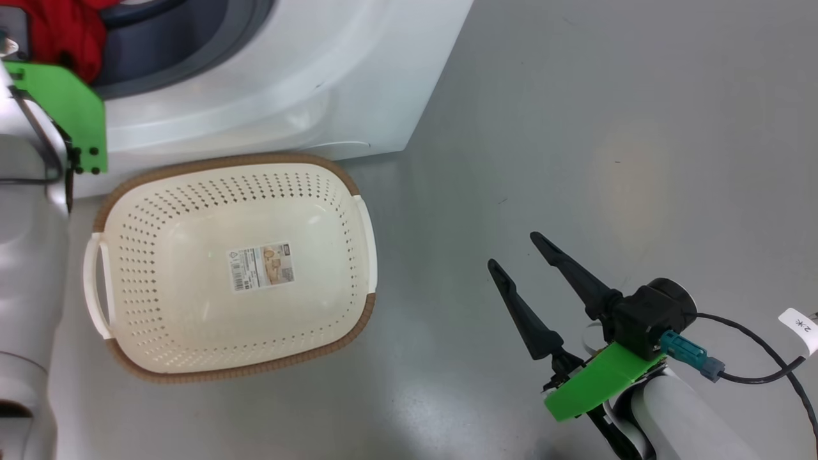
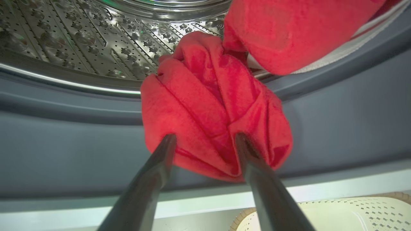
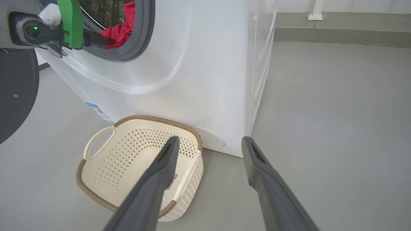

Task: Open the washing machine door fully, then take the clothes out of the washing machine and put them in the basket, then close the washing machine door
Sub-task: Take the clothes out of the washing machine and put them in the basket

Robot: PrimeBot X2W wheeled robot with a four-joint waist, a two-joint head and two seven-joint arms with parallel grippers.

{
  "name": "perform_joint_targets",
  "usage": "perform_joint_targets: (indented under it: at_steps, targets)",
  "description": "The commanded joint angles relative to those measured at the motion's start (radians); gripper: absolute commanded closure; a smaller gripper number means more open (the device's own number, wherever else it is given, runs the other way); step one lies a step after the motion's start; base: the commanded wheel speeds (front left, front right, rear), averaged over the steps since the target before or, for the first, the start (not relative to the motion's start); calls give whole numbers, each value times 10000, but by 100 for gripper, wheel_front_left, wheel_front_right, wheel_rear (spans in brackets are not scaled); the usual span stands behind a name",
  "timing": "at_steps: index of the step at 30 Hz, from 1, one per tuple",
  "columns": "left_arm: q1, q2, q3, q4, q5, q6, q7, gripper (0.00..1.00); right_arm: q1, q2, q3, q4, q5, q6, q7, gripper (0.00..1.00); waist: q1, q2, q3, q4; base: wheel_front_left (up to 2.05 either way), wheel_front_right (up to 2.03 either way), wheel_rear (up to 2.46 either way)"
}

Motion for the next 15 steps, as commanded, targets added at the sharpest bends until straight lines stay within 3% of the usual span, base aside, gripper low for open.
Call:
perform_joint_targets:
  at_steps: [1,4,5,6,15]
  targets:
    - [-241,566,72,-135,-37,135,11,0,11,-68,208,-165,71,63,-63,0,0,0,58,-41,0,0,0]
    - [-380,657,11,-121,-36,157,0,0,-20,-9,254,-135,105,63,-63,0,0,0,119,-62,0,0,0]
    - [-405,685,-5,-113,-45,141,35,77,-34,9,272,-125,116,63,-63,0,0,0,134,-75,0,0,0]
    - [-421,724,-17,-102,-58,122,125,100,-50,29,291,-120,128,63,-63,0,0,0,147,-94,0,0,0]
    - [-655,789,28,-108,-358,-89,46,100,-248,74,152,-181,179,63,-63,0,0,0,344,-89,0,0,0]
